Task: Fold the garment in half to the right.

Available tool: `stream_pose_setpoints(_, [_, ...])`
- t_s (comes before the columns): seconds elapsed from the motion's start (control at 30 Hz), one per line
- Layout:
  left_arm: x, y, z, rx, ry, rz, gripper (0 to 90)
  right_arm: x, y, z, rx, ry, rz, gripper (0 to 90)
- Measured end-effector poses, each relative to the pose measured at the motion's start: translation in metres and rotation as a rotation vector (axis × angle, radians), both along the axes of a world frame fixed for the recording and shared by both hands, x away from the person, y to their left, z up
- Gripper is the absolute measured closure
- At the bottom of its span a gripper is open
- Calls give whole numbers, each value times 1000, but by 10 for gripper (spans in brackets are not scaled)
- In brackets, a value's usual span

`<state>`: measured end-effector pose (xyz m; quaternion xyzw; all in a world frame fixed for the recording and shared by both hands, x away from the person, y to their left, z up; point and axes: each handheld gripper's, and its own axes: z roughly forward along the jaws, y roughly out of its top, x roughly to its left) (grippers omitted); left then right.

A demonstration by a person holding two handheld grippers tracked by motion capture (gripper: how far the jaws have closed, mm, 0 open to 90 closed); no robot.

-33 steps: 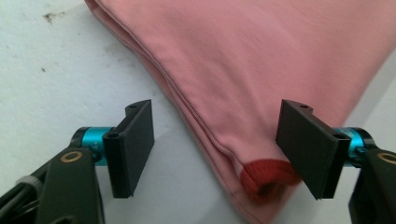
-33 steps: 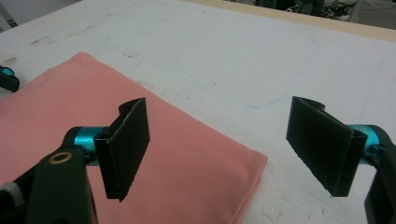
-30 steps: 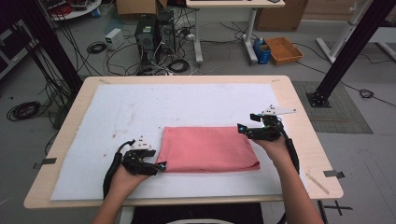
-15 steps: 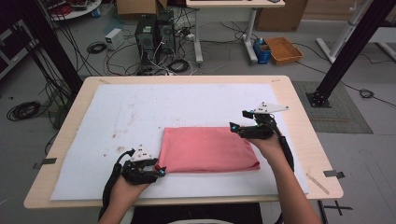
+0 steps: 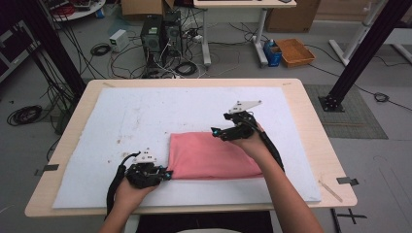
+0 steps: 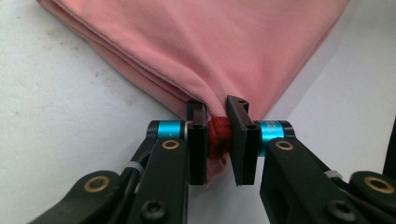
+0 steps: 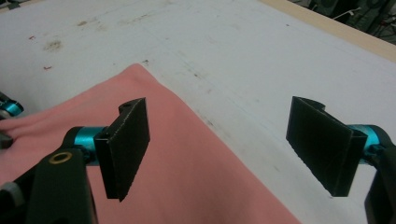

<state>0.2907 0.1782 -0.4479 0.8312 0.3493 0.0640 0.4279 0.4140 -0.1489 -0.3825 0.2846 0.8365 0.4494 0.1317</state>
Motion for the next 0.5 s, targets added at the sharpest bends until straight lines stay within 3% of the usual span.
stream_pose_setpoints(0.1, [1,0,0,-31,-11,6,799,9,26,0,-12,27,35,213])
stream_pose_setpoints(0.23, [1,-1,2,-40,-14,-1,801,22,60,-6,-41,61,58,214])
stream_pose_setpoints(0.37, [0,0,4,-63,-22,-5,801,32,101,-21,-98,107,99,213])
stream_pose_setpoints(0.4, [0,0,4,-63,-22,-5,801,32,101,-21,-98,107,99,213])
stream_pose_setpoints(0.5, [0,0,3,-67,-19,-9,802,37,130,-38,-163,149,126,216])
